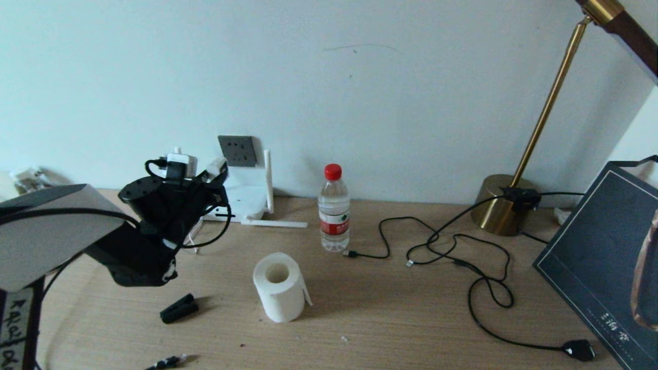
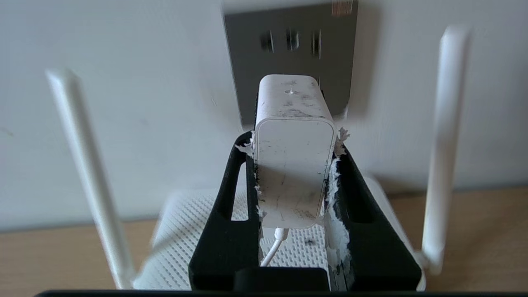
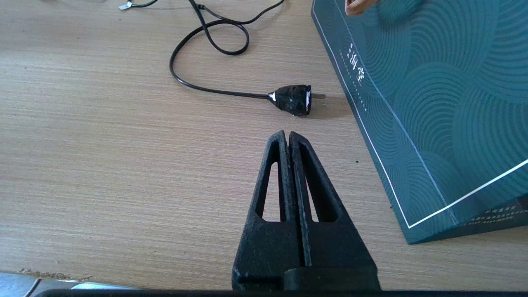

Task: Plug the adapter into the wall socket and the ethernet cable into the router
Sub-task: Align plug and socket

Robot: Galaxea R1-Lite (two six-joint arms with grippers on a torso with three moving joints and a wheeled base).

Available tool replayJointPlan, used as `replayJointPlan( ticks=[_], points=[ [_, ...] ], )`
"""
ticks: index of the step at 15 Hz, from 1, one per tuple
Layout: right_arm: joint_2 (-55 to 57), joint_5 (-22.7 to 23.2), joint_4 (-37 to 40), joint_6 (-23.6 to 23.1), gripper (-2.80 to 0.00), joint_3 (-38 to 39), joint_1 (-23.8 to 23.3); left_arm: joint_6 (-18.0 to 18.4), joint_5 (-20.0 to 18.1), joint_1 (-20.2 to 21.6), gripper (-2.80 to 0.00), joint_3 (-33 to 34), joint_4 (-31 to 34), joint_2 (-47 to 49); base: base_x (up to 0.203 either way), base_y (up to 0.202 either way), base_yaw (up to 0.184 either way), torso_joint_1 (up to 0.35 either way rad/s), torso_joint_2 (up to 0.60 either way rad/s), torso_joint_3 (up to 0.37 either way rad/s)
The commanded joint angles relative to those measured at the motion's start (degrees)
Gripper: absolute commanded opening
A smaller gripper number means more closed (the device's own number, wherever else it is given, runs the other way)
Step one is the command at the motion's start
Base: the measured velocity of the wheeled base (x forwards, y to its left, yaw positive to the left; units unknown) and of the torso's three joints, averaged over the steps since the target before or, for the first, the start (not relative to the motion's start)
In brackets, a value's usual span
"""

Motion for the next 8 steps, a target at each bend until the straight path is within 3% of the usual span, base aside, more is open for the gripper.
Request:
replayJointPlan(
  ticks=[1, 8],
  points=[
    [0.0, 0.0, 0.1, 0.0, -2.8, 0.0, 0.0, 0.0, 0.3, -0.4, -2.8, -3.6, 4.4, 0.3, 0.0, 0.0, 0.0, 0.0, 0.0, 0.0],
    [0.0, 0.0, 0.1, 0.0, -2.8, 0.0, 0.0, -0.1, 1.4, -0.8, -2.8, -11.6, 13.7, 0.5, 0.0, 0.0, 0.0, 0.0, 0.0, 0.0]
  ],
)
